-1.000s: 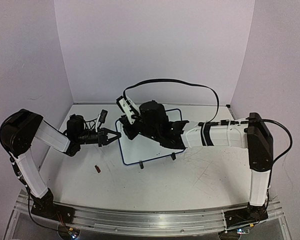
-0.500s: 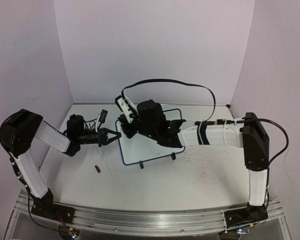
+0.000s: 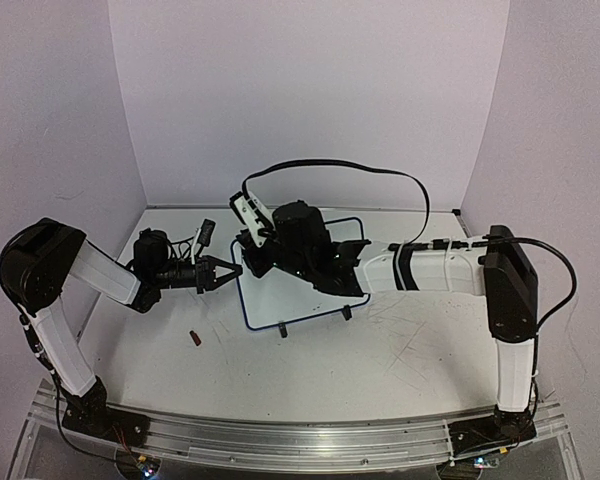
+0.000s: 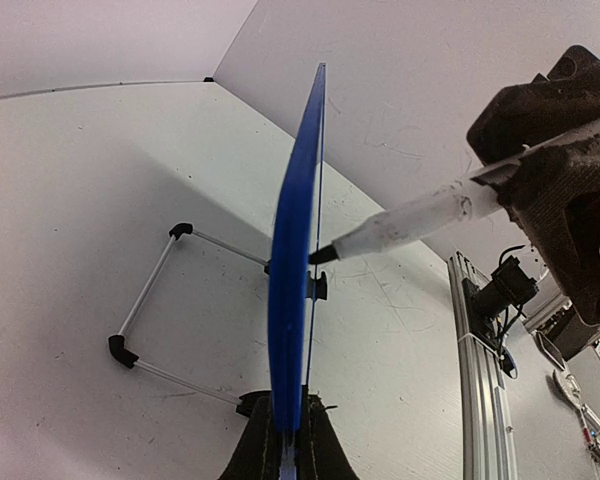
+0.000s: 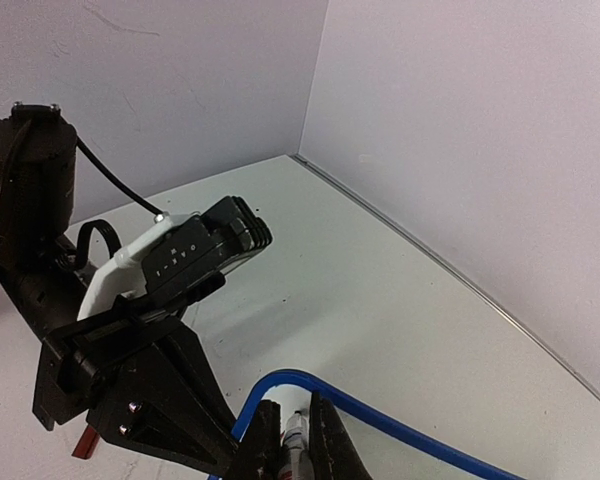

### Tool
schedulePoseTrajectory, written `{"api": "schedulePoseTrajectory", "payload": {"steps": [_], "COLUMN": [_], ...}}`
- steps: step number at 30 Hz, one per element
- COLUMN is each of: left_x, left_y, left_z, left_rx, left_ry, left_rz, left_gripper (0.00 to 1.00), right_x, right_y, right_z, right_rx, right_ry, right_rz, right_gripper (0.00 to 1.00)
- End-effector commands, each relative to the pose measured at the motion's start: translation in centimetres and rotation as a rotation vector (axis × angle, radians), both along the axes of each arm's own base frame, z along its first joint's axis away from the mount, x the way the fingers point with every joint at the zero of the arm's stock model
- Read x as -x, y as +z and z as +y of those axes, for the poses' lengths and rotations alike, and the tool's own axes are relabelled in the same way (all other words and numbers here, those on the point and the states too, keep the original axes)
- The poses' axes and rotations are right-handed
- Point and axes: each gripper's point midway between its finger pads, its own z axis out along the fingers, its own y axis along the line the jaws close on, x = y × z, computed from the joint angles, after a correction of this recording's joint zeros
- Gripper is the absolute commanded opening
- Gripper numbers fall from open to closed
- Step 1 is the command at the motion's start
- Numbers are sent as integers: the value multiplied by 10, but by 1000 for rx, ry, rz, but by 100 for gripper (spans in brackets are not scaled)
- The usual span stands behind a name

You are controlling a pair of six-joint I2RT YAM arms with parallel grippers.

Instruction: Write a sentence on the whiteboard

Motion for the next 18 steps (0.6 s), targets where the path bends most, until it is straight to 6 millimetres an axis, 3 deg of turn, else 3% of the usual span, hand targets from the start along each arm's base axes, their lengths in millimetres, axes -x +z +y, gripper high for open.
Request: {"api": "schedulePoseTrajectory", "payload": {"steps": [1, 18], "left_x": [2, 2], "left_y": [12, 11], "left_z": [1, 1], "left_rx": [0, -2], "left_ry": [3, 2], "left_rz": [-77, -74], "left_gripper": [0, 0], "right_x": [-9, -19], "right_y": [11, 9], "right_z": [4, -18], "right_rx": [-27, -2], "right_ry": [-26, -139], "right_rz": [-19, -33], "right_gripper": [0, 0]}}
